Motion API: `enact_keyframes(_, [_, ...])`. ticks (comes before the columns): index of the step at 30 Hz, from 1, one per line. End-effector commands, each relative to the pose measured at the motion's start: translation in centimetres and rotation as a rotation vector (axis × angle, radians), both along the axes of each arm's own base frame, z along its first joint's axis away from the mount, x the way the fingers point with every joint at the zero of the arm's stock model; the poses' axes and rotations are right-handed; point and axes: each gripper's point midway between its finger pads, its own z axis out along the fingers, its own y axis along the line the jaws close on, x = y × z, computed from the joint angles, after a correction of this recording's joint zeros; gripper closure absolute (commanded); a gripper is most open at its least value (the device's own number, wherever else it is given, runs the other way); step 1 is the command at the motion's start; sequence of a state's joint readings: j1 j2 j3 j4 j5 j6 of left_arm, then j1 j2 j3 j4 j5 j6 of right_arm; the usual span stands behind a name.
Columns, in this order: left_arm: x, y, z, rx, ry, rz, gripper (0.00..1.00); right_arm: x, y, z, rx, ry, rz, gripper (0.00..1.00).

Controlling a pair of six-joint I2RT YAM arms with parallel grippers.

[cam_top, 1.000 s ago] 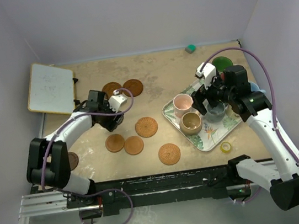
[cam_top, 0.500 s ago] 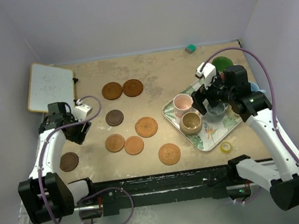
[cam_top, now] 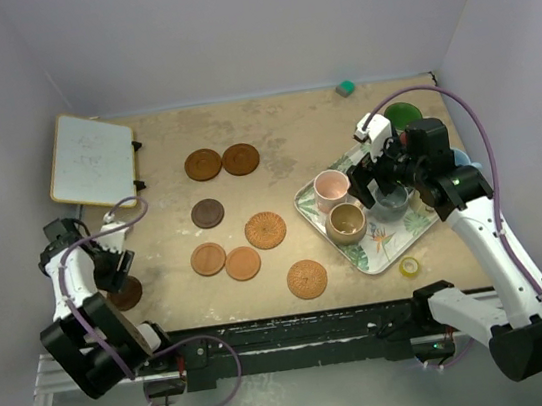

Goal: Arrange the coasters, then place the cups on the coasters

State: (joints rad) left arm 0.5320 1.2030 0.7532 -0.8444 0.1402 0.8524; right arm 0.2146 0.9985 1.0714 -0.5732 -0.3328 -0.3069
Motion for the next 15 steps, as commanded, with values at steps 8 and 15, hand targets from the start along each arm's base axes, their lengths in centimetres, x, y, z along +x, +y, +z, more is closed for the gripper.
enact_keyframes(8, [-1.3, 2.4, -3.0, -0.091, 0.030, 0.028, 0.43, 0.5, 0.2, 0.3, 0.005, -0.024, 0.016, 0.00])
enact_keyframes(15, [-0.8, 2.3, -4.3, -0.138, 0.035, 0.036, 0.53, 0.6, 0.2, 0.2, 0.002, -0.021, 0.014, 0.00])
